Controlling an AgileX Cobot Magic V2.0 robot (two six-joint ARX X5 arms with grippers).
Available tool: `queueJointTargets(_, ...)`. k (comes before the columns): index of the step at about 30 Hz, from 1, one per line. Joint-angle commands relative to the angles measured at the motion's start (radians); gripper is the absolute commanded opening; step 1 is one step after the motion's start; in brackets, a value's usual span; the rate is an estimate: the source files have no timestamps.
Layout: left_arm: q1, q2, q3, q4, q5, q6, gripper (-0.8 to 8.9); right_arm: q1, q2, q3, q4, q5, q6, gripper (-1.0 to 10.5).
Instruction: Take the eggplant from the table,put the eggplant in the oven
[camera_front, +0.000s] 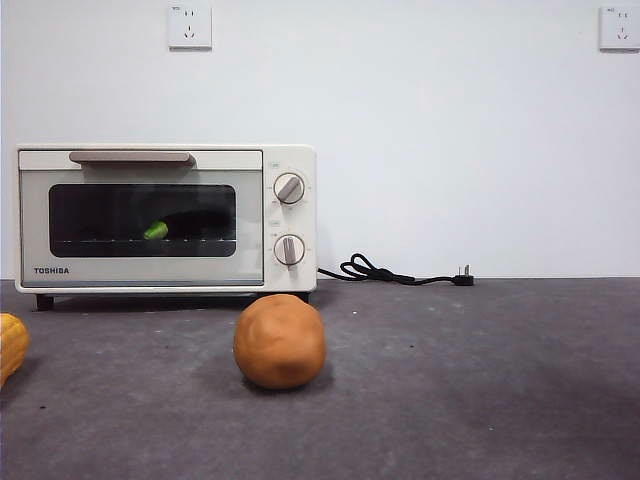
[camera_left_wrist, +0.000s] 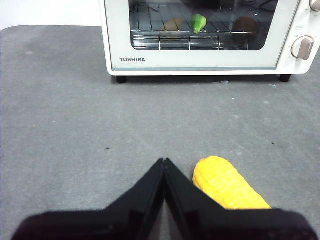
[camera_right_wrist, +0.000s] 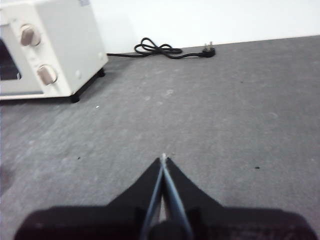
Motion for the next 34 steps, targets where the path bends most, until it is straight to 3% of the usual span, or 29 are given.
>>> queueJointTargets(1, -0.003, -0.001, -0.007, 0.006, 0.003, -0.007, -0.04, 0.014, -0.003, -0.011, 0.006, -0.004, -0.056, 0.0)
queueJointTargets(34, -0.003, -0.001, -0.007, 0.006, 0.003, -0.007, -0.04, 0.017, -0.002, -0.011, 0.007, -0.007, -0.040, 0.0)
